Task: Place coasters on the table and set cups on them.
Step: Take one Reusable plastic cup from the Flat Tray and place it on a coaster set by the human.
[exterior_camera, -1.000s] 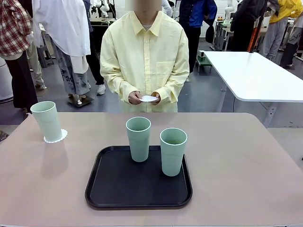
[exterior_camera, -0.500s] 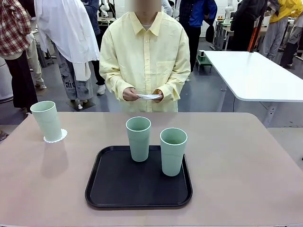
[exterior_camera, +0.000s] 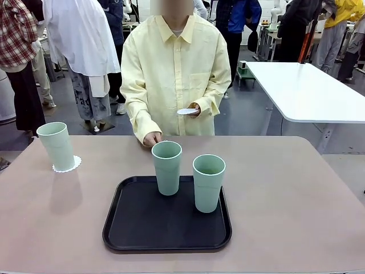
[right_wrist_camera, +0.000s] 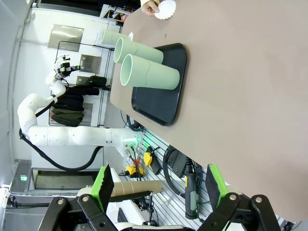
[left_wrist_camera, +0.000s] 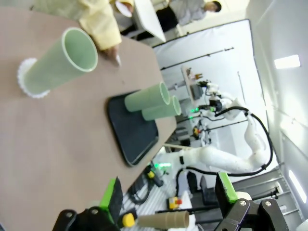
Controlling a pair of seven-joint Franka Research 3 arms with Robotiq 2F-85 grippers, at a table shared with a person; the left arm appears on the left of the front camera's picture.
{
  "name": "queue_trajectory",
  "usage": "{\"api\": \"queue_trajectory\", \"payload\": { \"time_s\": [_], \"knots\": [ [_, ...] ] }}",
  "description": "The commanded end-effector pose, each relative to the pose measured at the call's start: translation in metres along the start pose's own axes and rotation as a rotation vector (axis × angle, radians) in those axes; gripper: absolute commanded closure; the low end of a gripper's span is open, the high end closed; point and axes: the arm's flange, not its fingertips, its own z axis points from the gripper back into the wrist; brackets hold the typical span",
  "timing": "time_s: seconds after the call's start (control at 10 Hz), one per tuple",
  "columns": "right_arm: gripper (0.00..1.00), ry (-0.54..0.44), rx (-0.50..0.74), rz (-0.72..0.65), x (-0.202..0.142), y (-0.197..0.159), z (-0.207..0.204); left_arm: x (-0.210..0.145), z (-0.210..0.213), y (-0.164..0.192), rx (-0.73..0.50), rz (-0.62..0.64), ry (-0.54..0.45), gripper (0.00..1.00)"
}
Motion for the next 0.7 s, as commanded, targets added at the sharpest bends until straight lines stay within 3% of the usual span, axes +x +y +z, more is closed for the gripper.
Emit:
{"api": "queue_trajectory", "payload": {
  "time_s": [0.0,0.6],
  "knots": [
    [0.00,-0.011,0.022,0.012,0.0019,-0.0003,-0.0002,-0.0007,0.0011,-0.0014,-0.003,0.003,-0.002,0.00],
    [0.00,-0.011,0.022,0.012,0.0019,-0.0003,-0.0002,-0.0007,0.0011,-0.0014,-0.003,0.003,-0.002,0.00]
  ]
}}
